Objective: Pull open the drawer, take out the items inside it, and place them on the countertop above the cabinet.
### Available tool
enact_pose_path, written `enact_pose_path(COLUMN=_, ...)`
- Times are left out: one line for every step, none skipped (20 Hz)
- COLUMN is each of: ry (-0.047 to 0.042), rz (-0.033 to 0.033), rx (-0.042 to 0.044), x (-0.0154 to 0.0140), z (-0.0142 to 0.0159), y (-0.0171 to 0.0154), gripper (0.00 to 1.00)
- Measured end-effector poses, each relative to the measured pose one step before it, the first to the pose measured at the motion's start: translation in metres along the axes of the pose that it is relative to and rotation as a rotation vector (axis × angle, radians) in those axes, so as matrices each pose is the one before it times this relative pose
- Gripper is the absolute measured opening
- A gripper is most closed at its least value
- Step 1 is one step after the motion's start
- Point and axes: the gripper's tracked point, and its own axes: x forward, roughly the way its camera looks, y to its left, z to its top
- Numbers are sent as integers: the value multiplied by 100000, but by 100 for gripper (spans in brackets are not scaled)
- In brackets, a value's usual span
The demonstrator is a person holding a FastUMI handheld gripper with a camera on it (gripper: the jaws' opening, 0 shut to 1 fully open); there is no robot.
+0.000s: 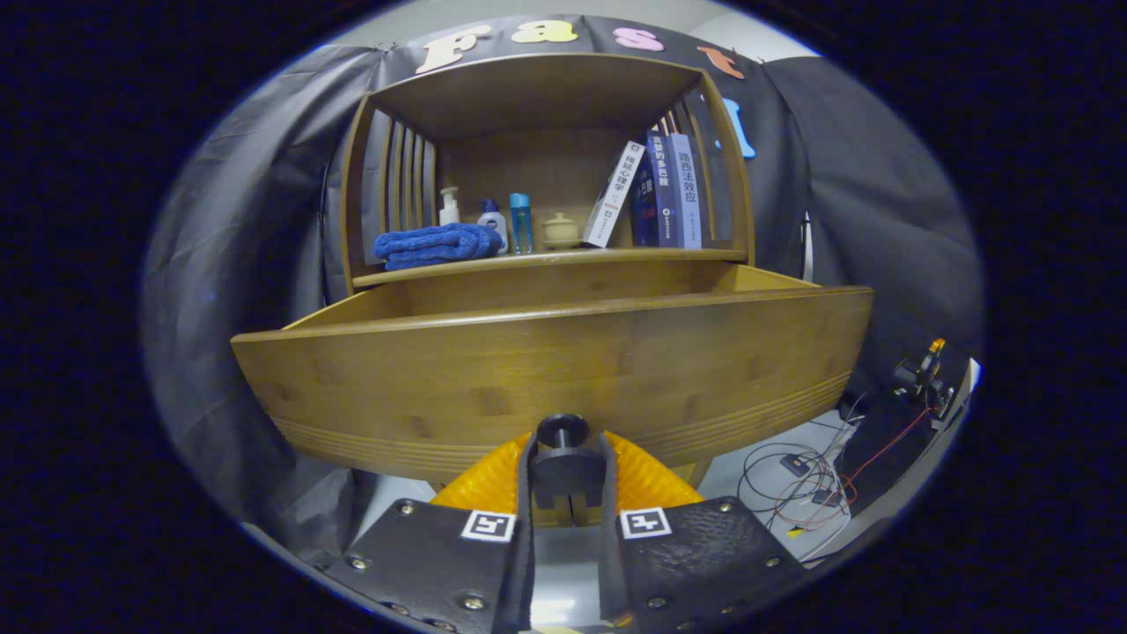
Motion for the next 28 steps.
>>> enact_pose_path(ry=228, rz=-14, rx=583, x=-614, z=-341, y=-7, gripper=29)
enact_pose_path(ry=528, rz=-178, rx=753, x=-536, z=-270, y=-172, gripper=29)
enact_pose_path(ry=367, rz=-309, rx=-71, x=-354, z=-184, y=-154, gripper=29)
enact_pose_path(ry=-591, rz=-94, rx=-818, x=-443, z=-115, y=-33, gripper=29)
enact_pose_path(ry=-628, rz=-162, rx=-852, x=-164, z=10, y=-73, gripper=29)
enact_pose_path(ry=337, rz=72, rx=-293, x=70, z=-7, y=20, gripper=29)
enact_pose_path(ry=795, rz=-204, rx=718, x=108, z=-123, y=-35, gripper=29)
enact_pose_path(ry=1527, rz=184, rx=1152, x=-457, z=-100, y=32, gripper=35)
enact_pose_path(ry=-1150, rz=-1277, rx=1472, x=-412, z=256, y=-177, gripper=40)
enact_pose_path(ry=-1078, rz=504, rx=-255, x=-580, z=403, y=49, gripper=46)
enact_pose_path(ry=-2063, rz=-1547, rx=-907, x=-327, z=736, y=-338, gripper=54)
enact_pose_path(ry=-1373, rz=-1010, rx=-1108, x=-202, z=862, y=-330, gripper=63)
enact_pose_path(ry=-316, rz=-219, rx=-483, x=-263, z=594, y=-68, gripper=68)
enact_pose_path(ry=-228, rz=254, rx=-964, x=-20, z=624, y=91, gripper=74)
enact_pose_path(ry=-835, rz=-884, rx=-1063, x=-188, z=927, y=-48, gripper=78)
enact_pose_path(ry=-1460, rz=-683, rx=-1113, x=-127, z=1246, y=-172, gripper=82)
enact_pose_path(ry=-1858, rz=1115, rx=-194, x=-150, z=1215, y=379, gripper=85)
enact_pose_path(ry=-3112, rz=152, rx=-35, x=-201, z=1480, y=377, gripper=89)
enact_pose_path(ry=-1599, rz=-265, rx=-562, x=179, z=1218, y=136, gripper=93)
enact_pose_path(ry=-672, rz=636, rx=-1071, x=506, z=865, y=236, gripper=96)
enact_pose_path(ry=863, rz=1442, rx=-1062, x=727, z=339, y=645, gripper=100)
enact_pose_path(ry=1463, rz=1202, rx=-1224, x=760, z=158, y=502, gripper=100)
enact_pose_path(ry=1606, rz=1267, rx=-1479, x=948, z=39, y=313, gripper=100)
enact_pose_path(ry=2382, rz=867, rx=-1566, x=957, z=-195, y=278, gripper=100)
enact_pose_path(ry=4503, rz=922, rx=-1495, x=770, z=-771, y=226, gripper=100)
enact_pose_path(ry=1763, rz=1573, rx=1656, x=537, z=-1, y=288, gripper=100)
enact_pose_path(ry=2511, rz=334, rx=2465, x=1061, z=84, y=59, gripper=100)
enact_pose_path(ry=4008, rz=-658, rx=1667, x=759, z=-291, y=-174, gripper=100)
